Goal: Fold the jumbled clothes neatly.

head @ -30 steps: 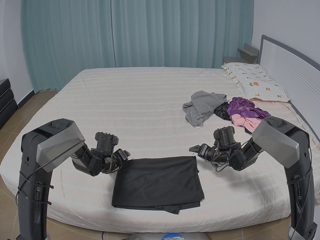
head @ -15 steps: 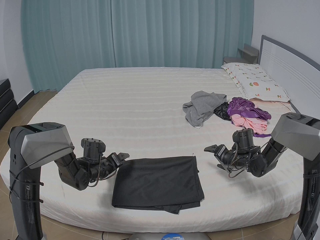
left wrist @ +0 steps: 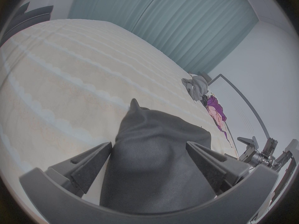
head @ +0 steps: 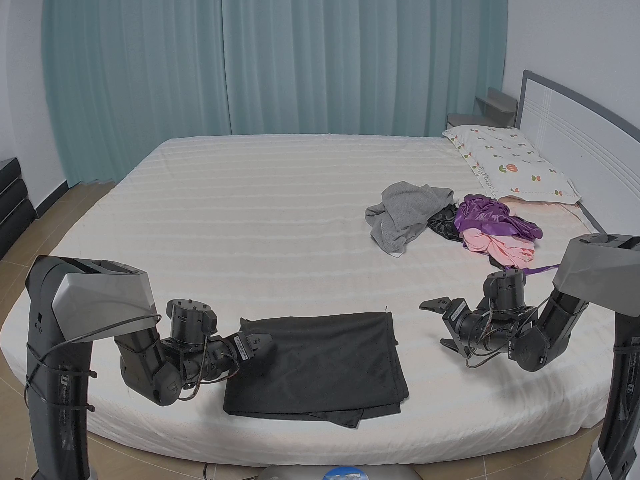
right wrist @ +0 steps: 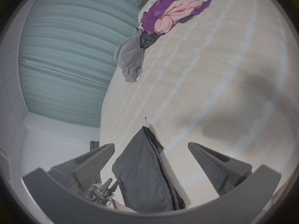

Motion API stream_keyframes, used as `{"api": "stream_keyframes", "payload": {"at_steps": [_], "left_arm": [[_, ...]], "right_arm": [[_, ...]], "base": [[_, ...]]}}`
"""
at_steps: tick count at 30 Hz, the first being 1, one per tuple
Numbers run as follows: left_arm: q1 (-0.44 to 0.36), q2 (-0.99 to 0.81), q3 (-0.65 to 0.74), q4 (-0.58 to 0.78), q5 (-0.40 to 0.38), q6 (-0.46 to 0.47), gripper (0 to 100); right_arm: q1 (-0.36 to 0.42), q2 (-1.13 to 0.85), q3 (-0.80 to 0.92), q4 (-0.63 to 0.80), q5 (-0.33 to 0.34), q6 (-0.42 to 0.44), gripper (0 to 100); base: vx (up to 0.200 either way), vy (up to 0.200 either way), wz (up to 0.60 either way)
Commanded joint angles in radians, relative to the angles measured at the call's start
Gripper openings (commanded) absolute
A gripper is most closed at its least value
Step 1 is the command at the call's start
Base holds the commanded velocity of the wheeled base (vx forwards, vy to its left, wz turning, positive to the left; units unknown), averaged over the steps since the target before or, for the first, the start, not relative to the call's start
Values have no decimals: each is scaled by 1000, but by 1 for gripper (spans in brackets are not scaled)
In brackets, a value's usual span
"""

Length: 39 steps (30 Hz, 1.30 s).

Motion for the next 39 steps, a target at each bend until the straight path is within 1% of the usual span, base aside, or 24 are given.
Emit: {"api": "stream_keyframes", "payload": {"at_steps": [1, 3, 4, 15, 20, 39], "left_arm": [[-6, 10, 3, 0, 1, 0, 100], [-11, 10, 6, 1, 2, 0, 100], [-12, 10, 6, 1, 2, 0, 0], [-17, -1, 32, 6, 19, -7, 0], [-17, 1, 32, 4, 48, -9, 0], [-8, -18, 34, 7, 51, -41, 0]], "right_arm": [[-1, -1, 5, 0, 0, 0, 100], [-1, -3, 5, 0, -1, 0, 100], [-1, -3, 5, 0, -1, 0, 100], [-4, -11, 22, -2, 0, 3, 100], [-4, -12, 25, -2, 0, 3, 100], [-4, -11, 26, -2, 2, 2, 100]], "base": [[0, 0, 0], [0, 0, 0], [0, 0, 0], [0, 0, 0], [0, 0, 0], [0, 0, 0]]}}
